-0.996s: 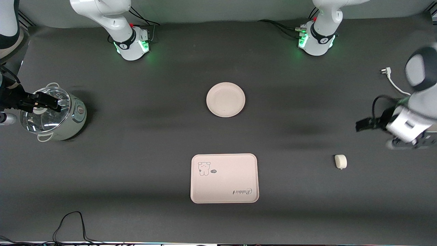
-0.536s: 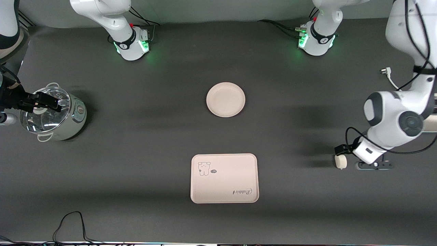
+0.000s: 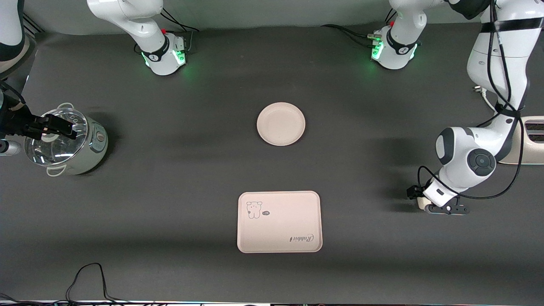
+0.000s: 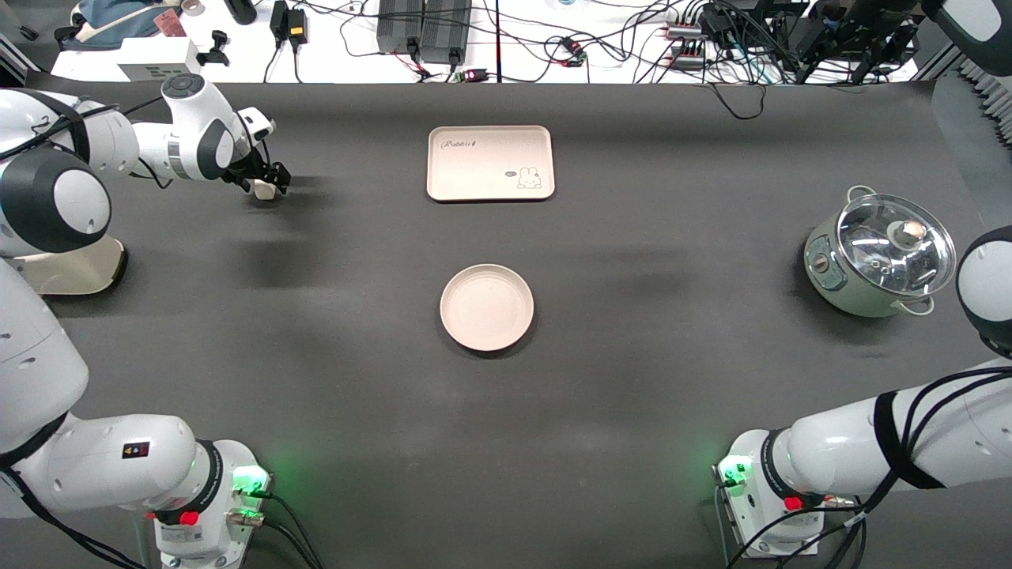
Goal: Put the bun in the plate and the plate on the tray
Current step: 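Lower the left gripper onto the white bun and close on it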
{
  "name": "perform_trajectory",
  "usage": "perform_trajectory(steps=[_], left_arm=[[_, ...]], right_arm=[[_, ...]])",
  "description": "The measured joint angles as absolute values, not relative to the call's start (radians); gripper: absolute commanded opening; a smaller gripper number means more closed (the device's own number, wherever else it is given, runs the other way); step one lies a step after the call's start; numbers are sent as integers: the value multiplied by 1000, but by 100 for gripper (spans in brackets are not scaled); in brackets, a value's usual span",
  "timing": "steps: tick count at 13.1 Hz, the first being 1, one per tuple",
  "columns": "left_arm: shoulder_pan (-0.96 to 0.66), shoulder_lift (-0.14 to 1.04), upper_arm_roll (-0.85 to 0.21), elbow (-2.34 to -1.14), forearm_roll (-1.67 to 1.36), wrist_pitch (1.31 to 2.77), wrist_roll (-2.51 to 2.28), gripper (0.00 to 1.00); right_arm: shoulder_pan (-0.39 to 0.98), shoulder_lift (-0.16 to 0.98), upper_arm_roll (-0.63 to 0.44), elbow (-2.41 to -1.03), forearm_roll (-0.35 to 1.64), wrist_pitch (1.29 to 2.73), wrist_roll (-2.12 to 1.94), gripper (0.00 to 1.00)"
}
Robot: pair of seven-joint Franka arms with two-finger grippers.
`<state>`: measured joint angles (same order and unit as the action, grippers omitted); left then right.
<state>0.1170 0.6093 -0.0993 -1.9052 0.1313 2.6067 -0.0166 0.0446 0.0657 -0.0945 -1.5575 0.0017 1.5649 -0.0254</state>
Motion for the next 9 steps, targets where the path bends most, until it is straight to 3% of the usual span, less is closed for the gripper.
perform_trajectory(steps=[2,9], left_arm=[[117,609,-99,-1900,134,2608,-16,31],[117,609,-99,-1890,135,2609,-16,31]], right_arm=[[45,66,-95,-1557,2,1565,-25,100],[45,66,-96,-1557,2,1565,-25,100]])
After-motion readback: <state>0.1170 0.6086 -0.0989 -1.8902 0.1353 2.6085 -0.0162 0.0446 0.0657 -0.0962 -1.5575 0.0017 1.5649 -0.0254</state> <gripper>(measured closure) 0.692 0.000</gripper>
